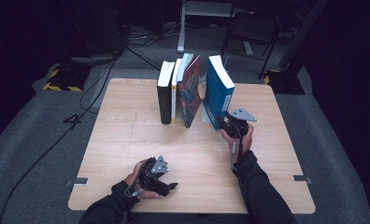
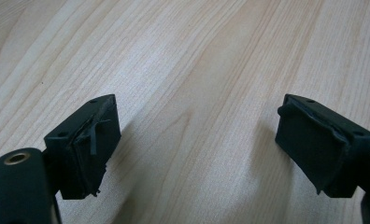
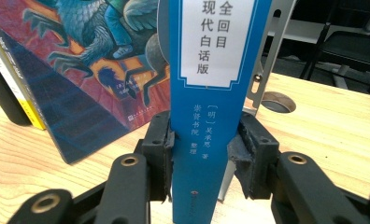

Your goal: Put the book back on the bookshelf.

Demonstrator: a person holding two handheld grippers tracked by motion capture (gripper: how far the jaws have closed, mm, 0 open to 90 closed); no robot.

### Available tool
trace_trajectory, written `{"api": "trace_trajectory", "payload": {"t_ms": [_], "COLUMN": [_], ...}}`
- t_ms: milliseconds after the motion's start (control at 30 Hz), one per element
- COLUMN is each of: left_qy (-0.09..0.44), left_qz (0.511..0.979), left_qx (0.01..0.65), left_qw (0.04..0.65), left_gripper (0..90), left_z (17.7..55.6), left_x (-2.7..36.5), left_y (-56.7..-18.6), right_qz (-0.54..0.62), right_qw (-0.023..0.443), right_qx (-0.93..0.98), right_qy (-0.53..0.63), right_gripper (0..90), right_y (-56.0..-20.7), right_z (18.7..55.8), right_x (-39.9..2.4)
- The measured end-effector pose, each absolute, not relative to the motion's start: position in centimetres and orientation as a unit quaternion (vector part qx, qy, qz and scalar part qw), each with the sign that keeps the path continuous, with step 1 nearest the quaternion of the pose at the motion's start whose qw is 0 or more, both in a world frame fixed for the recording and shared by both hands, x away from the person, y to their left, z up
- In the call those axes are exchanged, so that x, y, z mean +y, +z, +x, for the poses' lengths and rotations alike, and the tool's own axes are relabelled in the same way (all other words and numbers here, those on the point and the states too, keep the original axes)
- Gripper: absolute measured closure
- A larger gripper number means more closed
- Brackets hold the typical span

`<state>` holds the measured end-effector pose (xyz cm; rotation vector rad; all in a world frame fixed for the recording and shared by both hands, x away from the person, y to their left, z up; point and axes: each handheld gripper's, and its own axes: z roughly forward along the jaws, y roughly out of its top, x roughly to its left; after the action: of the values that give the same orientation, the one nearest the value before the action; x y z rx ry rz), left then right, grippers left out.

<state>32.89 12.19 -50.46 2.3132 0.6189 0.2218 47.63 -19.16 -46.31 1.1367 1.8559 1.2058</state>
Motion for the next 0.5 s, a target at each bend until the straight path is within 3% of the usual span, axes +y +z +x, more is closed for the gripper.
{"api": "trace_trajectory", "payload": {"t_ms": [500], "left_qy": [0.087], "left_qz": [0.897], "left_qx": [0.241], "left_qw": [0.36], "left_gripper": [14.0], "left_z": [32.8], "left_x": [12.2], "left_y": [-50.5], "right_qz": [0.418], "right_qw": [0.3], "right_qx": [0.74], "right_qy": [0.432], "right_gripper": [58.9], "right_y": [-45.1], "right_z": [47.6], "right_x": [-19.6]}}
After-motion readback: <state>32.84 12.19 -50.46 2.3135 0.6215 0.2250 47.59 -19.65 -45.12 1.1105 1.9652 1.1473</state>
